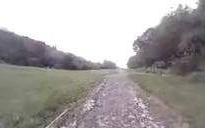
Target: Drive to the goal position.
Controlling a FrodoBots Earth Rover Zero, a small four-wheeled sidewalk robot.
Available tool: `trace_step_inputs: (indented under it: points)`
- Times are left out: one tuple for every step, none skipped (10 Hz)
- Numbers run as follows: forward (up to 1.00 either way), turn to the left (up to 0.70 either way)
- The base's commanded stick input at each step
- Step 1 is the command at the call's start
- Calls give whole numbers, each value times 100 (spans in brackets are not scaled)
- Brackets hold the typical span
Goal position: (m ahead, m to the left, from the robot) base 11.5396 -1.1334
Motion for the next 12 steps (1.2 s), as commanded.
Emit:
trace_step_inputs:
  points:
    - [85, -27]
    - [85, 0]
    - [85, 0]
    - [85, 0]
    - [85, 0]
    - [85, 0]
    - [85, 0]
    - [85, -14]
    - [85, -24]
    - [85, -6]
    - [85, 0]
    - [85, 0]
